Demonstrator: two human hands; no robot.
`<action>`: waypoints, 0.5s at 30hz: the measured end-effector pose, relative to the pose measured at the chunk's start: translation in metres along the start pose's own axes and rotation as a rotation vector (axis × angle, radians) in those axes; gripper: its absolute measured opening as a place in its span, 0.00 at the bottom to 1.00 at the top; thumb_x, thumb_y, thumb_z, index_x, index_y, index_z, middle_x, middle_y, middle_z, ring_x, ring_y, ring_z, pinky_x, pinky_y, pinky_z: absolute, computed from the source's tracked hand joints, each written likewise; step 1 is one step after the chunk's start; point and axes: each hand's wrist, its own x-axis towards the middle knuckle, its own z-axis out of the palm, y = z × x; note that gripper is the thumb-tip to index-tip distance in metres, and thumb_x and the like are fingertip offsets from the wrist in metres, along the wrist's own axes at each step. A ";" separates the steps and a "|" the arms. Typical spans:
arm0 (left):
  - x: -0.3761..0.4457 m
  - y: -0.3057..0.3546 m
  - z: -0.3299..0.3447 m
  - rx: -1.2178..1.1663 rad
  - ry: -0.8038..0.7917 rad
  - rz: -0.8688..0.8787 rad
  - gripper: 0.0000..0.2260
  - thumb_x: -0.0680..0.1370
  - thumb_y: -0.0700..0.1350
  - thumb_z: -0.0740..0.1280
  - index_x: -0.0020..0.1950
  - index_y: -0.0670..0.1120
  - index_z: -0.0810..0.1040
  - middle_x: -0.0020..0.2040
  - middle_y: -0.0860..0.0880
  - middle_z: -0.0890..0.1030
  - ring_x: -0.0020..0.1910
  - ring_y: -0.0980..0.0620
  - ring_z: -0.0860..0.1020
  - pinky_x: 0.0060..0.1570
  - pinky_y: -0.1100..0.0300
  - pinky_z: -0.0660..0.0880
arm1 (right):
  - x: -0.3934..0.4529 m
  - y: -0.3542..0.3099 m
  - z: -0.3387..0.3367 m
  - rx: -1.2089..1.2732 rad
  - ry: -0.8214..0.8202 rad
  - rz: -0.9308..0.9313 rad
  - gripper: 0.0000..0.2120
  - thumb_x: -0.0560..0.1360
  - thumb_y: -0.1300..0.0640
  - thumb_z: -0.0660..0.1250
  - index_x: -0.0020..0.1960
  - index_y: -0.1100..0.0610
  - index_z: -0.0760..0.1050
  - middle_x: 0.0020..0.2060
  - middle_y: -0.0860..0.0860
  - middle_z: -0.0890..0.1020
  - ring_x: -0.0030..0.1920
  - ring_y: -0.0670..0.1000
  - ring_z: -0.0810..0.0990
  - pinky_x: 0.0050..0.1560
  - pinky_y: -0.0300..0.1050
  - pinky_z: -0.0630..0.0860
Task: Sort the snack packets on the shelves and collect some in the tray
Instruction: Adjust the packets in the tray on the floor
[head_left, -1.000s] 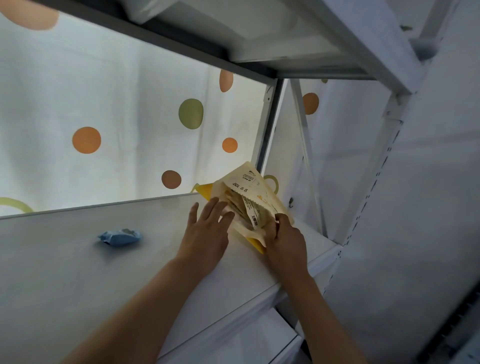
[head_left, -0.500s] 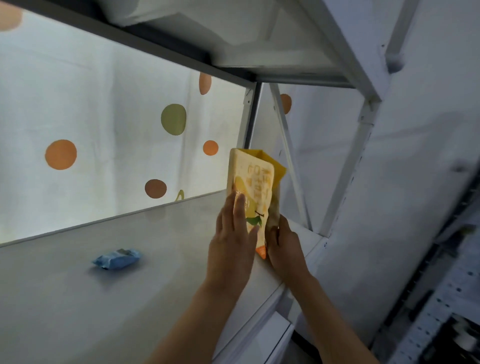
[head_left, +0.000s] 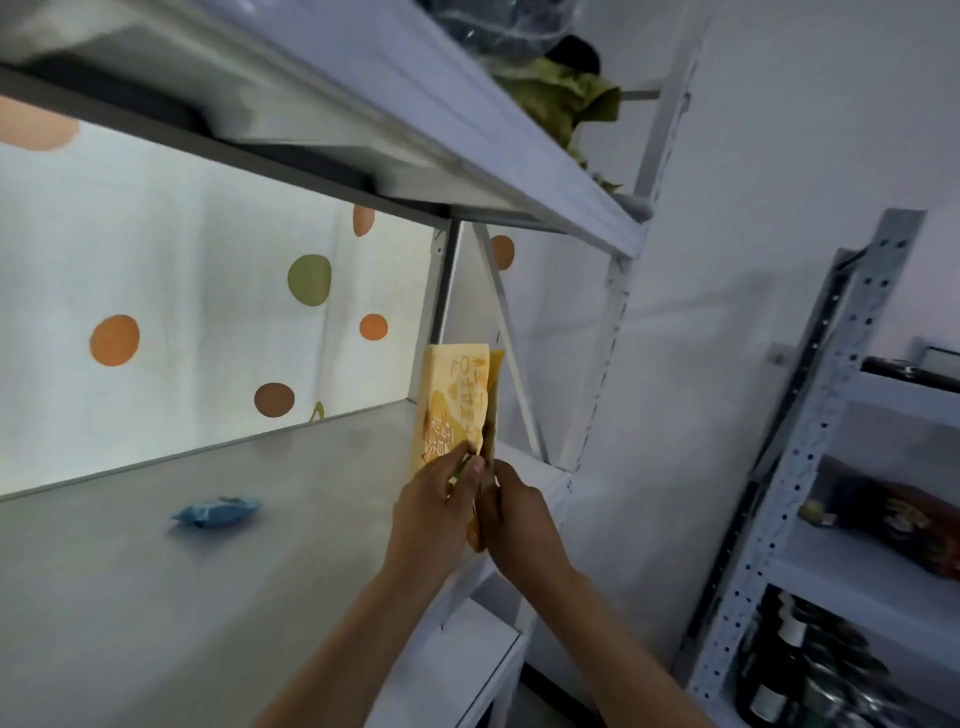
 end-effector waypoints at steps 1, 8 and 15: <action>-0.011 0.012 -0.001 -0.024 -0.003 -0.022 0.17 0.81 0.55 0.61 0.68 0.53 0.75 0.62 0.48 0.80 0.58 0.49 0.79 0.59 0.54 0.76 | -0.009 -0.002 -0.010 -0.013 -0.005 -0.019 0.11 0.83 0.50 0.56 0.57 0.55 0.73 0.40 0.53 0.84 0.36 0.50 0.83 0.36 0.39 0.79; -0.109 0.112 0.024 0.005 -0.079 0.016 0.07 0.76 0.47 0.65 0.42 0.46 0.80 0.38 0.51 0.81 0.37 0.56 0.78 0.33 0.65 0.69 | -0.110 0.003 -0.097 -0.222 0.025 -0.154 0.08 0.79 0.63 0.58 0.52 0.64 0.74 0.34 0.61 0.81 0.33 0.60 0.80 0.32 0.53 0.76; -0.200 0.141 0.067 0.076 -0.045 0.001 0.12 0.75 0.52 0.71 0.47 0.45 0.75 0.44 0.50 0.80 0.43 0.50 0.78 0.33 0.60 0.67 | -0.218 0.022 -0.154 -0.531 0.023 -0.273 0.24 0.74 0.60 0.67 0.66 0.71 0.71 0.27 0.56 0.79 0.21 0.56 0.75 0.22 0.41 0.67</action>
